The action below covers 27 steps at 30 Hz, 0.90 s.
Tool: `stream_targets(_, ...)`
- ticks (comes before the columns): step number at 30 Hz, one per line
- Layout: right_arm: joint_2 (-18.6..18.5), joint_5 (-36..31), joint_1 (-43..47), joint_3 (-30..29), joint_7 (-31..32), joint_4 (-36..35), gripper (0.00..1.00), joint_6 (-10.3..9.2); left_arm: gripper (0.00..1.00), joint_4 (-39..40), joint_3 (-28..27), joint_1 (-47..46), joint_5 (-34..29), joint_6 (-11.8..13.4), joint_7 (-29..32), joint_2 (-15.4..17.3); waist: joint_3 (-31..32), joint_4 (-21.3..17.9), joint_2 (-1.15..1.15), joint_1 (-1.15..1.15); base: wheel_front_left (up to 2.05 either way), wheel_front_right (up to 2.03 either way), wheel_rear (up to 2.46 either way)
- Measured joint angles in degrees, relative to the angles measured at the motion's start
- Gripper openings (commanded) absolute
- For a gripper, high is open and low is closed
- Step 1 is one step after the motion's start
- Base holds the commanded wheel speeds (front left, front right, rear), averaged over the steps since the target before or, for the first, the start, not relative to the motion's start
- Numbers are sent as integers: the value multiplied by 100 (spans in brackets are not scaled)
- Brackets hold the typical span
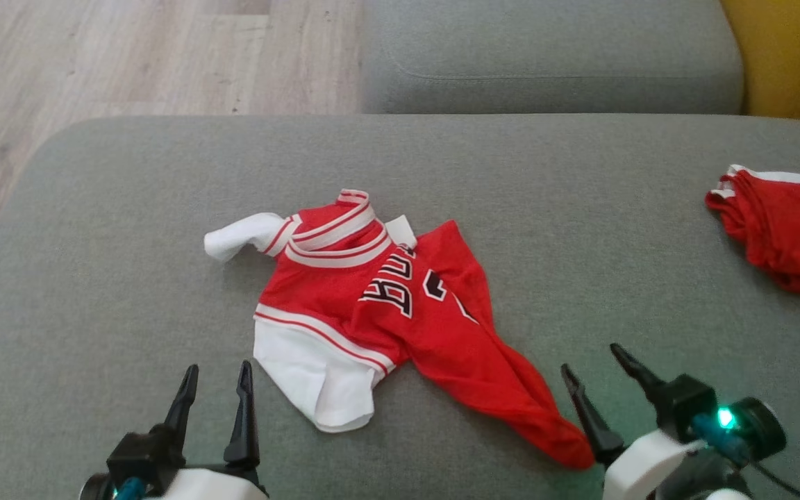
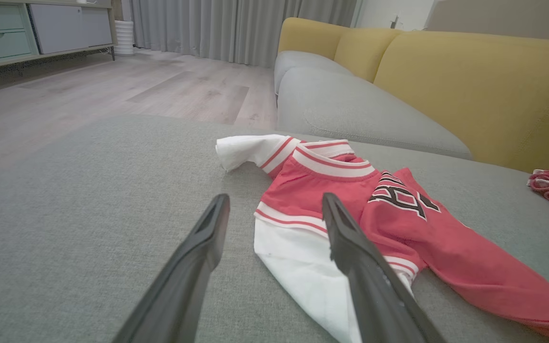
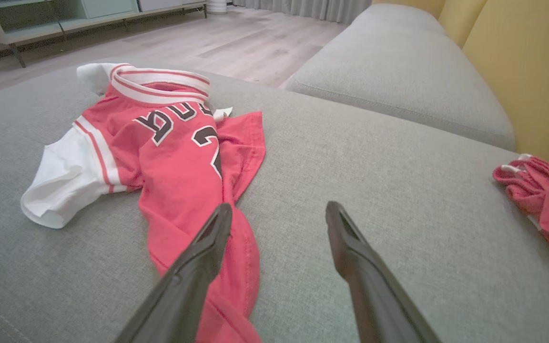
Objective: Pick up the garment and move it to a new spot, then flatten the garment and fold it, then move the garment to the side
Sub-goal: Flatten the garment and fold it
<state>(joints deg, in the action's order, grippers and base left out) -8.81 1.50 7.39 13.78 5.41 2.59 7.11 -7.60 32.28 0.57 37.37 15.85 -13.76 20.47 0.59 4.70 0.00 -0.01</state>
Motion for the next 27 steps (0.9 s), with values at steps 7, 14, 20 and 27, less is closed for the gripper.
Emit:
stream_targets(7, 47, 125, -564, -131, 219, 797, 100, 0, 100, 2, 24, -9, 2, -21, 2, 1, -13, 307, 0, 1, 0, 0, 0)
stream_targets(14, 100, 427, -1285, 278, 424, 2117, 100, 0, 100, 2, 58, -14, 1, -21, 5, 2, -129, 646, 0, 1, 0, 0, 0)
stream_targets(20, 45, 673, -1697, 854, 737, 2837, 100, 0, 100, -1, 52, -27, 1, -22, 5, -8, -267, 906, 0, 1, 0, 0, 0)
stream_targets(27, -98, 809, -2227, 1038, 780, 3228, 0, 1, 100, -47, -24, -35, 1, -23, 0, -65, -360, 1011, 0, 1, 0, 0, 0)
